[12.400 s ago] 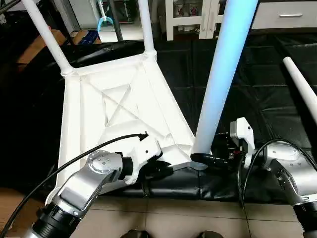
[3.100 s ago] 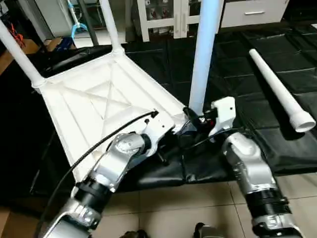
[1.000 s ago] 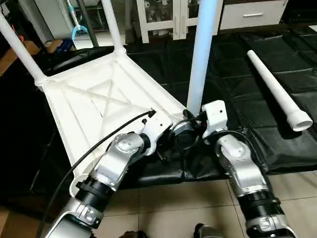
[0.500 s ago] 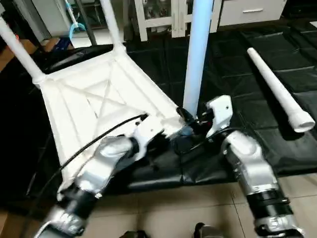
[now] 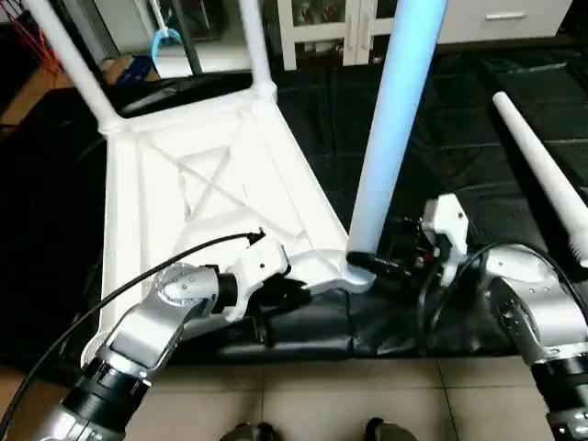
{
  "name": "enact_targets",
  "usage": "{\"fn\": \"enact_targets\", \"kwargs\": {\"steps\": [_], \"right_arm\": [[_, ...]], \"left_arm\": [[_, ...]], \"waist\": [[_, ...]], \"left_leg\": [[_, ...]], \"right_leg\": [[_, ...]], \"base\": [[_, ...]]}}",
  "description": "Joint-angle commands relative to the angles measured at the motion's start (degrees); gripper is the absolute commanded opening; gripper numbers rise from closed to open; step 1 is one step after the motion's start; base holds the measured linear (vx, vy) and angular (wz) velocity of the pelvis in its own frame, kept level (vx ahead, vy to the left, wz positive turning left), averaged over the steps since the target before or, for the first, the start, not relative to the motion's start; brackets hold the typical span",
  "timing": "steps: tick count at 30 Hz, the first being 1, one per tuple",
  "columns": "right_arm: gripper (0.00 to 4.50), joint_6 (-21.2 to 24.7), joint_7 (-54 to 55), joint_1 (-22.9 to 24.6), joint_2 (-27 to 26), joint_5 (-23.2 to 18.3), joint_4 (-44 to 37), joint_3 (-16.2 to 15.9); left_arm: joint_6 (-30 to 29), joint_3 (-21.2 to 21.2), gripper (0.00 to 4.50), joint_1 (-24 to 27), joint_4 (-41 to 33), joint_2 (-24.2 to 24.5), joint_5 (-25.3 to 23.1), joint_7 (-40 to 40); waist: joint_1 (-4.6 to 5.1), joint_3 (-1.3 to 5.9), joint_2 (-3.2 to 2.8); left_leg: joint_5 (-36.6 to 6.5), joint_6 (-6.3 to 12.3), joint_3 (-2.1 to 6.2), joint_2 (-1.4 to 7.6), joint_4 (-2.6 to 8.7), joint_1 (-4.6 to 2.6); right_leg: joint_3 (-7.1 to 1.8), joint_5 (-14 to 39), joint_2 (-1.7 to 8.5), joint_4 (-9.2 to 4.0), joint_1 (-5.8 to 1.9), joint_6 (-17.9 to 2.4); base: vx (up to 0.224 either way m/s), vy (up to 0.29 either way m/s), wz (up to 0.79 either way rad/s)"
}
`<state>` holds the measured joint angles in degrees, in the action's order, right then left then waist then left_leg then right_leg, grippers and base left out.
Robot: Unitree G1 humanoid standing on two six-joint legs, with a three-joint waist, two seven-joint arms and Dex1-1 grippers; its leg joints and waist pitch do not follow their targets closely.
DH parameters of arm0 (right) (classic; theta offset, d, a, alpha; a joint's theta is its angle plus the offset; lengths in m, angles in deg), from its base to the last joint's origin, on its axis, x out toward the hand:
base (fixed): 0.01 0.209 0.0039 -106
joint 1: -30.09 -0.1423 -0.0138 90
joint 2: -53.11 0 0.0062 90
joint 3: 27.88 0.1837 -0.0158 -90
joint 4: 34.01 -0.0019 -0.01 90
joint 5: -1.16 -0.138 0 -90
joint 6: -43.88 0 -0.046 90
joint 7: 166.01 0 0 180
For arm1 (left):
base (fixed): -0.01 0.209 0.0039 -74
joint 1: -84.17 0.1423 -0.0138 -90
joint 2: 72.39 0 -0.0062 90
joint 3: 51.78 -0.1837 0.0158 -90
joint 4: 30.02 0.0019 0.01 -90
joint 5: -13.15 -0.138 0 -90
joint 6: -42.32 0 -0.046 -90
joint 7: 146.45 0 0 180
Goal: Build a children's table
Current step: Rotate leg to tighten
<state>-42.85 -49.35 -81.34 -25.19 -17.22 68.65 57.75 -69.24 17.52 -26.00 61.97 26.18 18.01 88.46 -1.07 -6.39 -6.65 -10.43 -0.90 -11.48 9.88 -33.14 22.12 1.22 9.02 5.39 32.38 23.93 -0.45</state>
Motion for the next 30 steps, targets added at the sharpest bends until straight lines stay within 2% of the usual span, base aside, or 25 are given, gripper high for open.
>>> {"fn": "enact_targets", "kwargs": {"steps": [1, 6, 8, 11, 13, 16, 17, 20, 23, 26, 27, 28, 29, 30], "right_arm": [[3.34, 0.1, -0.9, 0.0, 0.4, -1.2, 0.1, 1.3], [3.34, 0.5, -2.3, 0.1, 0.4, -1.8, 0.5, 0.4], [3.09, 0.5, -3.2, 0.1, 0.4, -1.9, 0.9, 0.3], [2.89, 1.6, -4.0, 0.2, 0.4, -2.3, 1.1, 0.1], [2.58, 2.5, -4.4, 0.4, 0.5, -2.5, 1.2, 0.1], [2.45, 3.5, -4.2, 0.6, 0.5, -2.9, 1.5, 0.2], [2.22, 3.5, -4.1, 0.6, 0.6, -2.8, 1.6, 0.2], [2.07, 2.8, -2.3, 0.4, 0.3, -1.6, 2.8, 0.6], [1.88, 2.0, 3.1, -0.6, -0.9, 1.3, 5.5, 1.2], [1.86, 2.5, 7.0, -0.8, -1.7, 3.5, 6.7, 0.9], [1.86, 3.8, 11.6, -0.7, -3.1, 5.4, 7.1, 0.5], [1.85, 5.0, 15.1, -0.6, -4.3, 6.5, 7.2, 0.4], [1.85, 6.3, 20.6, -0.6, -6.5, 8.1, 7.5, 0.4], [1.85, 6.3, 20.6, -0.6, -6.5, 8.1, 7.5, 0.4]], "left_arm": [[-2.0, -3.7, 0.00, 2.1, 0.6, 1.1, -0.3, 2.9], [-2.2, -3.9, 0.00, 2.1, 0.3, 0.9, -0.3, 2.9], [-2.5, -3.9, 0.00, 2.1, 0.1, 0.9, -0.4, 3.0], [-2.6, -3.9, 0.00, 2.0, 0.0, 0.9, -0.5, 3.0], [-2.7, -4.0, 0.00, 2.0, 0.0, 0.9, -0.6, 2.9], [-2.7, -4.0, 0.00, 1.9, 0.1, 0.9, -0.7, 2.8], [-2.7, -4.0, 0.00, 1.9, 0.2, 0.9, -0.7, 2.8], [-2.7, -4.0, 0.00, 1.9, 0.3, 0.7, -0.7, 2.7], [-2.3, -3.7, 0.00, 1.5, 1.5, -0.2, -1.2, 1.6], [-2.0, -3.5, 0.00, 0.9, 2.8, -1.3, -1.6, 0.3], [-1.3, -3.3, 0.00, -0.3, 4.8, -2.8, -2.5, -1.7], [-0.9, -3.2, 0.00, -1.2, 6.1, -3.9, -3.1, -3.1], [-0.6, -3.0, 0.00, -2.7, 8.2, -5.8, -4.2, -5.8], [-0.6, -3.0, 0.00, -2.7, 8.2, -5.8, -4.2, -5.8]], "waist": [[0.21, 3.55, 0.95], [0.40, 3.54, 1.07], [0.43, 3.57, 1.06], [0.45, 3.85, 1.05], [0.41, 3.95, 1.06], [0.34, 3.92, 1.03], [0.33, 3.92, 1.05], [0.41, 3.80, 1.10], [0.60, 3.70, 1.10], [1.05, 3.30, 1.26], [1.23, 3.17, 1.36], [1.36, 3.02, 1.52], [1.45, 2.96, 1.39], [1.71, 2.85, 1.46]], "left_leg": [[-12.5, 6.19, 1.09, 2.81, 3.94, -1.48], [-14.9, 4.51, 1.14, 2.69, 4.04, -1.48], [-15.0, 4.37, 1.15, 2.69, 4.05, -1.49], [-13.4, 4.96, 1.16, 2.61, 3.84, -1.35], [-11.8, 5.78, 1.13, 2.60, 3.67, -1.24], [-11.3, 6.34, 1.12, 2.59, 3.60, -1.14], [-11.4, 6.27, 1.12, 2.59, 3.62, -1.17], [-12.8, 5.62, 1.15, 2.61, 3.73, -1.18], [-14.2, 4.65, 1.19, 2.57, 3.84, -1.16], [-18.3, 2.76, 1.29, 2.42, 4.21, -1.31], [-19.5, 1.99, 1.47, 2.38, 4.34, -1.19], [-20.2, 1.59, 1.41, 2.33, 4.43, -1.24], [-22.1, 0.45, 1.52, 2.27, 4.52, -1.59], [-22.9, -0.02, 1.52, 2.12, 4.52, -1.60]], "right_leg": [[-0.74, 13.5, 1.92, -2.91, -2.49, -14.7], [-1.06, 15.7, 1.92, -3.08, -2.29, -13.6], [-1.09, 15.8, 1.94, -3.10, -2.24, -13.5], [-1.07, 13.8, 1.96, -2.90, -2.42, -13.7], [-1.02, 12.1, 1.96, -2.74, -2.48, -14.2], [-0.99, 12.3, 1.99, -2.74, -2.51, -14.4], [-0.98, 12.7, 1.99, -2.77, -2.50, -14.3], [-1.01, 14.9, 2.03, -2.95, -2.40, -13.8], [-1.05, 16.9, 2.05, -3.10, -2.24, -13.3], [-1.03, 22.6, 1.97, -3.68, -1.96, -11.6], [-1.03, 24.8, 2.03, -3.79, -1.96, -10.7], [-1.05, 26.0, 1.89, -4.01, -1.76, -10.1], [-1.07, 28.8, 1.90, -4.28, -1.36, -9.0], [-1.01, 30.4, 1.85, -4.47, -1.26, -8.4]], "base": [[0.000, 0.000, 0.00], [0.000, 0.000, 0.00], [0.000, 0.000, 0.00], [0.000, 0.000, 0.00], [0.000, 0.000, 0.00], [0.000, 0.000, 0.00], [0.000, 0.000, 0.00], [0.000, 0.000, 0.00], [0.000, 0.000, 0.00], [0.000, 0.000, 0.00], [0.000, 0.000, 0.00], [0.000, 0.000, 0.00], [-0.051, -0.005, -0.02], [-0.064, -0.004, -0.04]]}}
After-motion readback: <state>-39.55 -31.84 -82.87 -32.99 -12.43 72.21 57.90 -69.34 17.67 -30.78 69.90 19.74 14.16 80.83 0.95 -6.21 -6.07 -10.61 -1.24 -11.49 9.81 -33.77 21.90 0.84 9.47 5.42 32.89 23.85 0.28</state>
